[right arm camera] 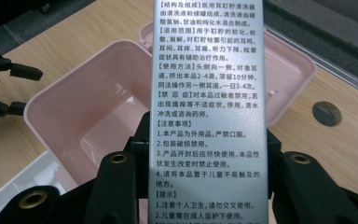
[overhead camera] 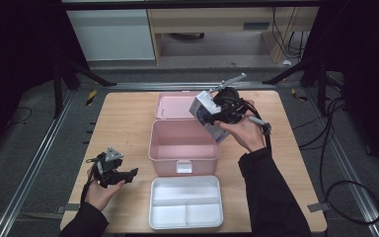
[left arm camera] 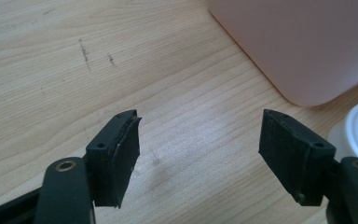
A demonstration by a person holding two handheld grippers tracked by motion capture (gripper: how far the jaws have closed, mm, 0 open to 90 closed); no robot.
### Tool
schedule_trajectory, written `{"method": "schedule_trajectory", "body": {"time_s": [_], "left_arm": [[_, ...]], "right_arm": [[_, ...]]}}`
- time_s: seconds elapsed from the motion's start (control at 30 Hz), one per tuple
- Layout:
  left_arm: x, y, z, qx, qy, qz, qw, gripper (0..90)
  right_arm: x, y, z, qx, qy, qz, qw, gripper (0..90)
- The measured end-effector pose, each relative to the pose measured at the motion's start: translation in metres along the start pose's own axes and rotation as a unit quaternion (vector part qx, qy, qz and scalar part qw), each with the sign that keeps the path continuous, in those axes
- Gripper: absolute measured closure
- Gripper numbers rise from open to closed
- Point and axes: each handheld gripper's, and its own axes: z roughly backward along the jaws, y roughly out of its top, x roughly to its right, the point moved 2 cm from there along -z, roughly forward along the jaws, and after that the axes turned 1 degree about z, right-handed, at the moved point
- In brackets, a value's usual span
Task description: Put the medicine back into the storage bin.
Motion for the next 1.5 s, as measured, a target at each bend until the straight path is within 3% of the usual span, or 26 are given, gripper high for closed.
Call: {"method": "schedule_trajectory", "body": {"time_s": [0.3, 0.63, 0.9, 1.1, 1.37, 1.5], "left_arm": [[-0.001, -0.001, -0.001, -0.003, -0.001, 0.001, 1.0000, 28.8], [-0.002, -0.001, 0.000, -0.002, -0.001, 0.002, 1.0000, 29.1], [-0.003, -0.001, 0.001, -0.001, -0.001, 0.003, 1.0000, 29.2], [-0.002, -0.001, 0.001, 0.000, -0.003, -0.001, 1.0000, 29.6], [-0.001, -0.001, 0.002, 0.003, -0.009, -0.009, 0.9999, 29.9], [-0.001, -0.001, 0.002, 0.001, -0.009, -0.010, 0.9999, 30.0]], "right_arm": [[-0.021, 0.015, -0.036, -0.018, 0.028, 0.032, 0.9989, 56.7], [-0.034, 0.013, -0.075, -0.052, 0.047, 0.056, 0.9959, 56.5], [-0.041, 0.002, -0.104, -0.087, 0.061, 0.078, 0.9912, 56.4], [-0.043, -0.008, -0.123, -0.122, 0.059, 0.087, 0.9869, 56.2], [-0.046, -0.016, -0.139, -0.152, 0.059, 0.101, 0.9813, 55.5], [-0.047, -0.019, -0.145, -0.167, 0.055, 0.122, 0.9769, 54.4]]}}
